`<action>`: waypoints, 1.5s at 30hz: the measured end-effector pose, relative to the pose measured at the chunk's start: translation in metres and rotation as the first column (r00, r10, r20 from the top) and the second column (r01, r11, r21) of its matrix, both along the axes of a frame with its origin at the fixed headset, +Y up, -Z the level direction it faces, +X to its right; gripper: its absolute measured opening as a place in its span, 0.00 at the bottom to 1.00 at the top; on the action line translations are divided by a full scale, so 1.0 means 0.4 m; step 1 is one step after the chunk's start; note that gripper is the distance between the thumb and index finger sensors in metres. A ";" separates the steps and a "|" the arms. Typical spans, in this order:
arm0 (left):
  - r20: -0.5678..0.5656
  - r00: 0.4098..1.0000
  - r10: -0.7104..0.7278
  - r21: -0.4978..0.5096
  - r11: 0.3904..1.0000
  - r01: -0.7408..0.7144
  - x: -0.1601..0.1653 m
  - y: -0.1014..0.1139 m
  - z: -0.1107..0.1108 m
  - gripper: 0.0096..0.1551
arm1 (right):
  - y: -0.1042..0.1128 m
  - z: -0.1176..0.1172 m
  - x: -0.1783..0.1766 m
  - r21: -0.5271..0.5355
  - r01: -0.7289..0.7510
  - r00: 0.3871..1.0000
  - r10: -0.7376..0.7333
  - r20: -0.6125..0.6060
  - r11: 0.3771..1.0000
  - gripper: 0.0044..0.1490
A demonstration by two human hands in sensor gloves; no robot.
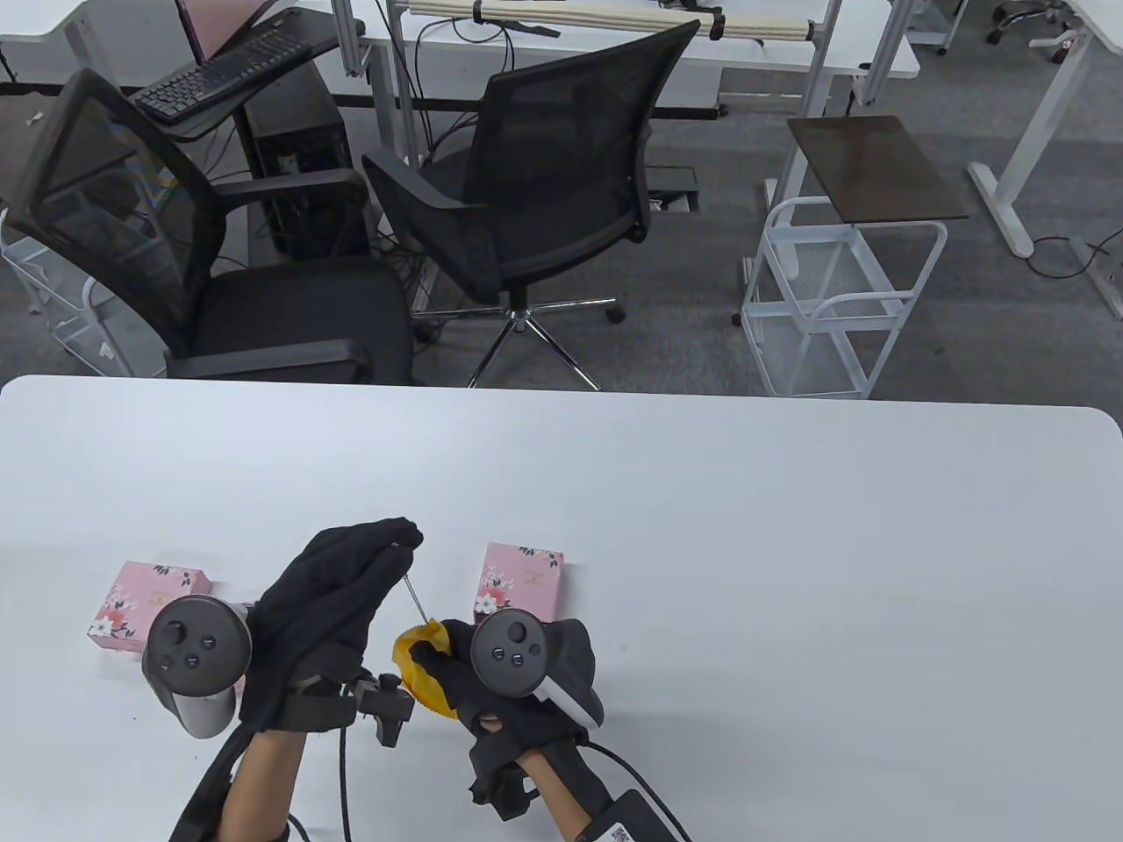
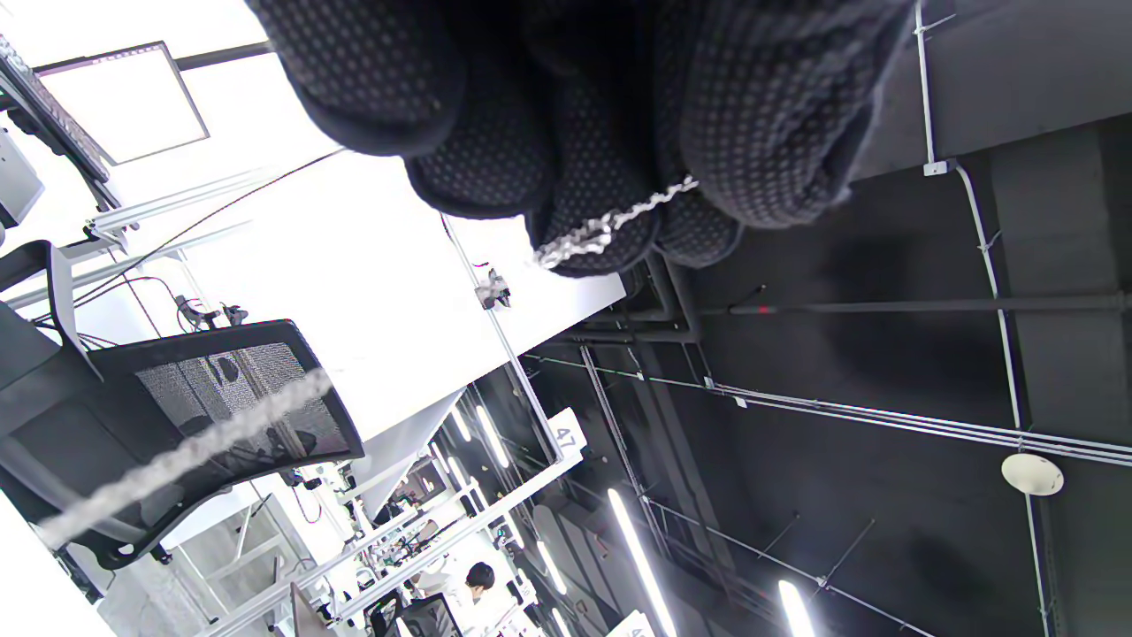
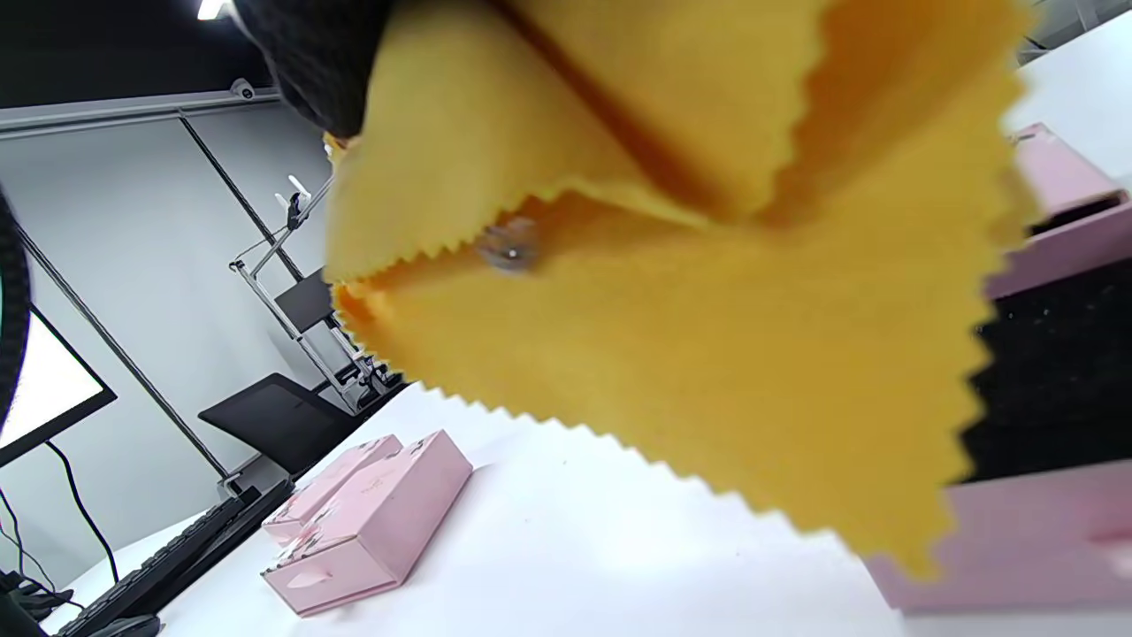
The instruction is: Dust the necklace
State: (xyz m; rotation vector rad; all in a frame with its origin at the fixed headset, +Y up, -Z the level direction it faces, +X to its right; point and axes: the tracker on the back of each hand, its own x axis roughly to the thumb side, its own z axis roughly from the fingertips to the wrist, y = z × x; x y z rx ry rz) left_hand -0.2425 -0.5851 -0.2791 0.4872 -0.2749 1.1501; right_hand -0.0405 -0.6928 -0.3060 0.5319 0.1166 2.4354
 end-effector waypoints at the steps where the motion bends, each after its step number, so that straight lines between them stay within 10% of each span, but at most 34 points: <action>1: 0.000 1.000 0.005 0.003 1.000 -0.005 -0.001 0.001 0.001 0.18 | -0.005 0.000 -0.003 -0.013 0.004 1.000 -0.004 -0.006 1.000 0.24; 45: -0.061 0.996 0.063 0.055 0.997 -0.060 -0.058 0.034 0.032 0.18 | -0.095 0.015 -0.051 -0.239 -0.061 0.989 0.026 -0.144 0.969 0.24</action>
